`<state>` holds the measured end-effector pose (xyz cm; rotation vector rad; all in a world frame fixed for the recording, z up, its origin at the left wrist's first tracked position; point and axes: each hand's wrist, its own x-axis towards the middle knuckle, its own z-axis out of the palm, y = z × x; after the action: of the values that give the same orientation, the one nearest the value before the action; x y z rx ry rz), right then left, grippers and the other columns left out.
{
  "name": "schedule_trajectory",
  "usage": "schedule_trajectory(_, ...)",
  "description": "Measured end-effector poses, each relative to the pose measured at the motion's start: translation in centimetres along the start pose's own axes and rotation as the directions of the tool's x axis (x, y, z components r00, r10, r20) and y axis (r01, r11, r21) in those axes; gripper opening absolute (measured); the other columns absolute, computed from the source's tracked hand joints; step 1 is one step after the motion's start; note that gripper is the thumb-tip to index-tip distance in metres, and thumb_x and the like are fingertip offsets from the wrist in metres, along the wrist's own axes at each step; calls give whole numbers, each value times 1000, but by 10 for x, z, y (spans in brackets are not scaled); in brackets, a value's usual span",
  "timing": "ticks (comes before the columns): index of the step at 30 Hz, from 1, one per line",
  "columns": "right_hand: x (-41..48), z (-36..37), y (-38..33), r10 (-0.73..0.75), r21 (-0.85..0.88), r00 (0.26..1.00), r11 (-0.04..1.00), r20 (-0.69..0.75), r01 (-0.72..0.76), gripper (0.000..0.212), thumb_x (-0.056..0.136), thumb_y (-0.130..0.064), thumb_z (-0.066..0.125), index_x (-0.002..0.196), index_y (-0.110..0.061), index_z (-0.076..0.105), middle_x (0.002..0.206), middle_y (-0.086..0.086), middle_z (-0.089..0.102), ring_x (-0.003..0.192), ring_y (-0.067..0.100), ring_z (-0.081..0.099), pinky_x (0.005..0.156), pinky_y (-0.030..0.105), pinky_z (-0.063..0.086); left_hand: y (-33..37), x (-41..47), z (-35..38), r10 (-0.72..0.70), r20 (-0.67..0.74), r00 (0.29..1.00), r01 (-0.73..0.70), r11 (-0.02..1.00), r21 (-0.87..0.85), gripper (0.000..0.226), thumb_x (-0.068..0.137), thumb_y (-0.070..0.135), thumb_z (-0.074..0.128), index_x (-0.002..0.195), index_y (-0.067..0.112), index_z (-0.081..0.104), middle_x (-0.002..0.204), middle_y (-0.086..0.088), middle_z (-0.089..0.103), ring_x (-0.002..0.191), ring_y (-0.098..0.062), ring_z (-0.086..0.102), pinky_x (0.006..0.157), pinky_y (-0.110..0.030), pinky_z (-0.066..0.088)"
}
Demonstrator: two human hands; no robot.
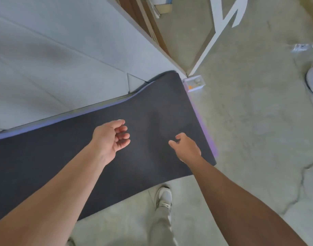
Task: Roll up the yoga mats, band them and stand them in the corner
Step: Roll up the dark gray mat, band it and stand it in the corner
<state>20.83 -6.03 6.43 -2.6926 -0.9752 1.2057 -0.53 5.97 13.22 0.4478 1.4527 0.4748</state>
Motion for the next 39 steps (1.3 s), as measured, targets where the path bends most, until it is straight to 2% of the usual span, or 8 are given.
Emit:
schedule_trajectory(11,240,44,155,141,59,983,989,-121,-134,101,90,-52,67,160,-17,4,167,6,10,151,31,18,118,50,25,-103,169,125,37,55,998,-45,988,148,14,94,17,62,105,10,70,83,-3,66,67,-20,62,72,-37,56)
schedule_trajectory(17,301,45,179,188,248,982,953,-24,-176,139,49,-67,86,158,-26,11,157,9,31,144,32,34,113,54,36,-126,207,145,20,76,997,-33,986,166,16,94,17,62,105,9,70,83,-2,67,68,-20,63,72,-37,56)
schedule_trajectory(24,254,42,142,169,-6,960,985,-224,-175,98,64,-58,85,140,-17,38,134,9,47,129,31,45,100,45,42,-121,189,147,136,83,987,-157,923,353,14,96,11,60,105,13,71,89,-6,70,70,-18,65,75,-38,56)
schedule_trajectory(27,195,44,107,45,-107,961,991,-273,-77,71,79,-49,76,134,-19,43,129,4,50,124,26,48,96,40,43,-108,159,136,364,229,903,-425,672,607,15,93,14,66,101,25,70,95,6,67,73,-3,62,67,-23,52)
schedule_trajectory(30,132,47,64,-106,-200,947,979,-302,45,58,80,-42,75,129,-22,51,120,1,56,115,23,56,88,38,48,-73,125,115,497,576,649,-690,67,721,28,85,18,73,110,28,67,113,15,61,86,-2,57,78,-27,50)
schedule_trajectory(33,60,48,15,-329,-274,876,931,-352,239,61,42,-27,93,98,-18,68,83,2,61,73,26,64,55,36,49,-18,85,96,320,830,457,-737,-386,555,62,76,19,76,134,23,57,144,0,49,131,-25,47,104,-48,45)
schedule_trajectory(36,-21,40,-39,-497,-376,782,853,-375,362,54,39,-18,89,90,-18,70,75,0,57,64,24,59,50,33,44,39,25,64,-13,780,625,-623,-611,489,85,82,26,66,155,32,22,165,3,12,154,-22,1,124,-48,5)
schedule_trajectory(39,-106,26,-95,-602,-462,712,779,-361,424,49,44,-15,84,90,-19,69,75,1,56,65,24,57,52,34,45,98,-49,9,-125,675,727,-575,-648,499,86,81,38,69,155,36,24,164,4,15,153,-18,5,124,-46,-1)
